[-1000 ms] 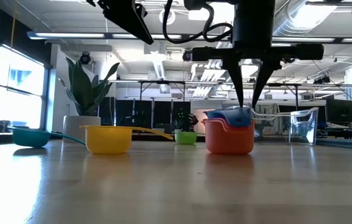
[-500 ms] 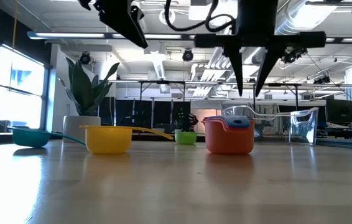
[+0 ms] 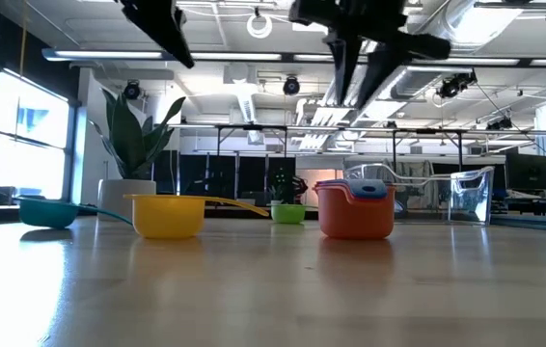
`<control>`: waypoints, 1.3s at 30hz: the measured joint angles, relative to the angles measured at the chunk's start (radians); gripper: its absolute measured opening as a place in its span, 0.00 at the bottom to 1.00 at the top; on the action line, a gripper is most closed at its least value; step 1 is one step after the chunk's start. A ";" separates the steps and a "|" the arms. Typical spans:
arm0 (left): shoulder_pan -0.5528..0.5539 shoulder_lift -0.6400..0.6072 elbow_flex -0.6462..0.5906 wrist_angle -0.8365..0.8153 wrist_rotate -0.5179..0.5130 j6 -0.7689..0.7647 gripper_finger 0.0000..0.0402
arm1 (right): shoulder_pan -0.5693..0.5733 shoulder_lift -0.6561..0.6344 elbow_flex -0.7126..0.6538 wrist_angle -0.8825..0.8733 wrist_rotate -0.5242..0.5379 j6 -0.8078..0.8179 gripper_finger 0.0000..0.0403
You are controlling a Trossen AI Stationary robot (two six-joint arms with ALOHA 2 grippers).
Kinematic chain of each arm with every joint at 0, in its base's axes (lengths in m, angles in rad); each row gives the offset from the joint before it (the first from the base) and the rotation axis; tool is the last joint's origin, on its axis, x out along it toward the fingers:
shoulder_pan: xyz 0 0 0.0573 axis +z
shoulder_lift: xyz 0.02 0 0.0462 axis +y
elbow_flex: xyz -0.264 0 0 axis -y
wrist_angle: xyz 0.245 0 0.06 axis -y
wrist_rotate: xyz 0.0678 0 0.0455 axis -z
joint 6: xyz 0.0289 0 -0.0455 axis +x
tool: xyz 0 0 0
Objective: Nest measuring cups in basket
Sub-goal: Stack the yellow measuring cup on top of the blue measuring cup
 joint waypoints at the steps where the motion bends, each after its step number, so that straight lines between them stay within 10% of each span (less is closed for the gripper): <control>1: 0.005 -0.013 0.000 -0.030 -0.001 -0.032 0.29 | -0.014 -0.006 0.000 0.023 -0.022 -0.069 0.25; 18: 0.022 -0.177 0.000 -0.422 -0.069 -0.662 0.29 | -0.190 -0.011 0.001 0.530 -0.397 -1.012 0.25; 39: 0.022 -0.220 -0.001 -0.594 -0.070 -0.936 0.29 | -0.210 0.174 0.000 0.825 -0.424 -1.394 0.25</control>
